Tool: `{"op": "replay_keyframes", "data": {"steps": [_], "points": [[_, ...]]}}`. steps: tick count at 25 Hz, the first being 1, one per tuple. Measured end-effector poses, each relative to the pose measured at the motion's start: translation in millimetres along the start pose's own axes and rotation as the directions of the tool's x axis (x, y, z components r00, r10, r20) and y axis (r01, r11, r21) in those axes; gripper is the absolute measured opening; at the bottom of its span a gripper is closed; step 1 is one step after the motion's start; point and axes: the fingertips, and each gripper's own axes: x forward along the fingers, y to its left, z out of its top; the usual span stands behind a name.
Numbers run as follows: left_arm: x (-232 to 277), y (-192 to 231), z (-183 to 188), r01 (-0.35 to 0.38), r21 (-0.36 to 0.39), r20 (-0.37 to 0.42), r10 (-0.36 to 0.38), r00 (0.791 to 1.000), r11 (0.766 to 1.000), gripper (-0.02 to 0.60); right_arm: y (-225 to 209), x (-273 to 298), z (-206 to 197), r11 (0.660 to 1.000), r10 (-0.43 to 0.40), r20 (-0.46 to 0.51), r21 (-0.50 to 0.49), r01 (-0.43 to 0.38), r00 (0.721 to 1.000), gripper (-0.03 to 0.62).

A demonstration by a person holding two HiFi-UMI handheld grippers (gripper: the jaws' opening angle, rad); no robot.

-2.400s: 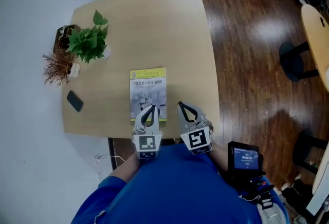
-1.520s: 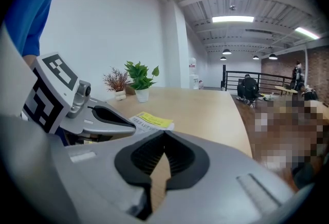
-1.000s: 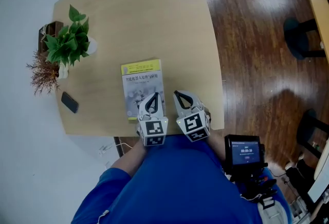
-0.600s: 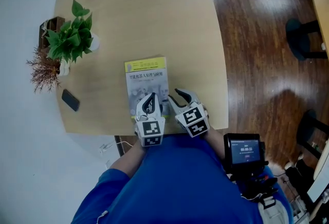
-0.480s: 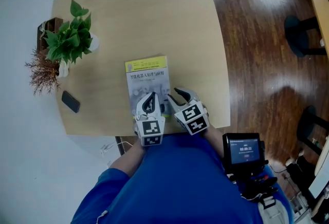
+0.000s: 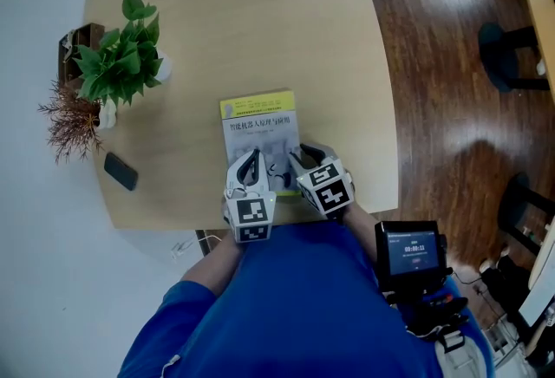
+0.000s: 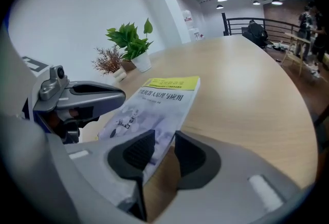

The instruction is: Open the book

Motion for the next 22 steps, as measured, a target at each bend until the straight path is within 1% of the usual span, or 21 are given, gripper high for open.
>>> {"op": "replay_keyframes", "data": {"steps": [3, 5, 12, 17, 20, 22], "points": [[0.5, 2.7, -1.7, 0.016, -0.013, 0.009, -0.015, 1.000, 1.000, 0.008, -1.2, 2.3, -2.6, 0.999, 0.007, -0.022, 0.048, -0.006, 1.000, 0.123], [0.4, 5.9, -1.0, 0.016, -0.013, 0.016, -0.016, 1.000, 1.000, 0.008, -1.1, 2.3, -2.5, 0.998, 0.002, -0.029, 0.055, -0.001, 1.000, 0.120], [-0.3, 12.6, 0.1, 0.018, -0.016, 0.033, -0.017, 0.999, 1.000, 0.008, 2.0, -5.2, 2.2, 0.998, -0.058, -0.045, -0.010, 0.058, 0.997, 0.109], [-3.6, 13.3, 1.0, 0.017, -0.016, 0.036, -0.017, 0.999, 1.000, 0.008, 8.8, -11.4, 4.5, 0.995, -0.083, -0.044, -0.058, 0.080, 0.996, 0.098], [-4.0, 14.0, 3.6, 0.015, -0.018, 0.045, -0.015, 0.999, 1.000, 0.008, 7.8, -13.3, 6.5, 0.995, -0.082, -0.033, -0.052, 0.080, 0.996, 0.083], [-4.1, 14.3, 3.4, 0.015, -0.019, 0.046, -0.014, 0.999, 1.000, 0.008, 5.4, -14.2, 7.2, 0.998, -0.065, -0.015, -0.018, 0.065, 0.998, 0.064]]}}
